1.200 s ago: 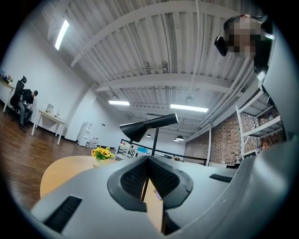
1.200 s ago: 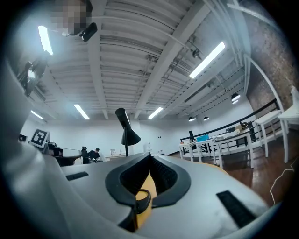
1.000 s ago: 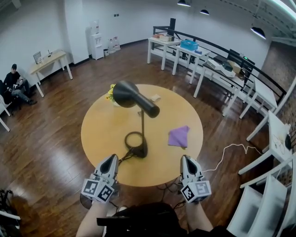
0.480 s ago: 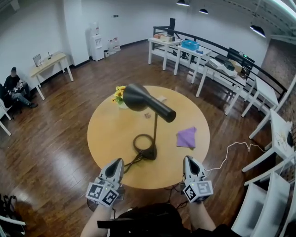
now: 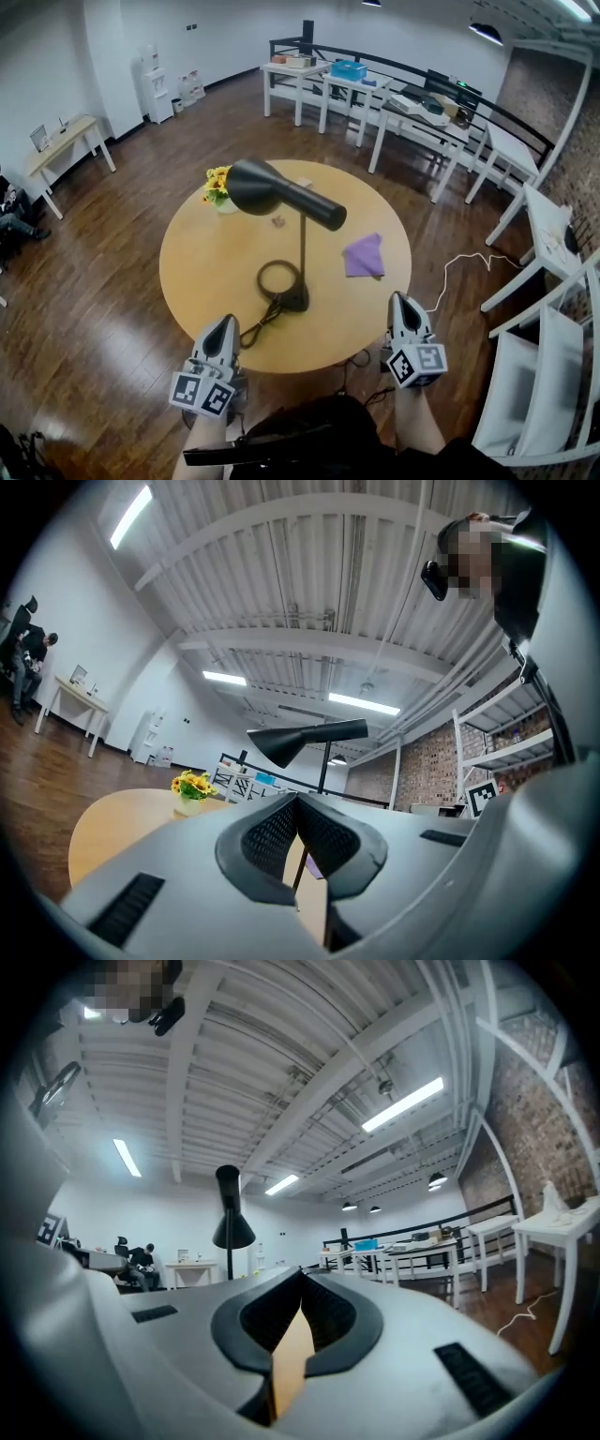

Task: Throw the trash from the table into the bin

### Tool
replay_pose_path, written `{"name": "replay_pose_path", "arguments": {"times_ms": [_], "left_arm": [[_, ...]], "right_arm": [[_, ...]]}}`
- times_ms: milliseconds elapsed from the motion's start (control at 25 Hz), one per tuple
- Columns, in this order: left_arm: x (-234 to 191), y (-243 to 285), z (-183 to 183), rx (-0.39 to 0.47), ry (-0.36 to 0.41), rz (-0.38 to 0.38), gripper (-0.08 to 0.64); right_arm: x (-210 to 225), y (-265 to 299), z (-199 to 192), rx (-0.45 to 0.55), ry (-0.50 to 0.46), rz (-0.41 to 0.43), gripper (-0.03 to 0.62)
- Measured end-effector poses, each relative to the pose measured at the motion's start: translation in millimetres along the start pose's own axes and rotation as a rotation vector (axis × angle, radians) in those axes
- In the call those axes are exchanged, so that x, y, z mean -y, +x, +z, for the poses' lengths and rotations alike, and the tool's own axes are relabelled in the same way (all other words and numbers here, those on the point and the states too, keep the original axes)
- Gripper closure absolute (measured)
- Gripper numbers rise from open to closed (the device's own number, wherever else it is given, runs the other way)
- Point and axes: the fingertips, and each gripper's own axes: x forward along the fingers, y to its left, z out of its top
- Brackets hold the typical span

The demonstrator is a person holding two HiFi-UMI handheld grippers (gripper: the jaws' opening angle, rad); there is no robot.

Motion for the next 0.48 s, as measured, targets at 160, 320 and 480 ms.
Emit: {"name": "replay_pose_path", "arguments": {"times_ms": [160, 320, 480], "left_arm": [[-4, -1, 4, -0.015, -0.035, -0.053, 0.560], [8, 5, -4, -0.061, -0.093, -0.162, 0.552], [38, 12, -24, -0.096, -0.125, -0.294, 0.552]], "right_arm": [[29, -26, 15, 0.002, -0.063, -0.135, 0.589], [55, -75, 20, -0.004, -0.048, -0.292, 0.591], [59, -118, 22, -0.037, -0.083, -0.382, 0.589]]}}
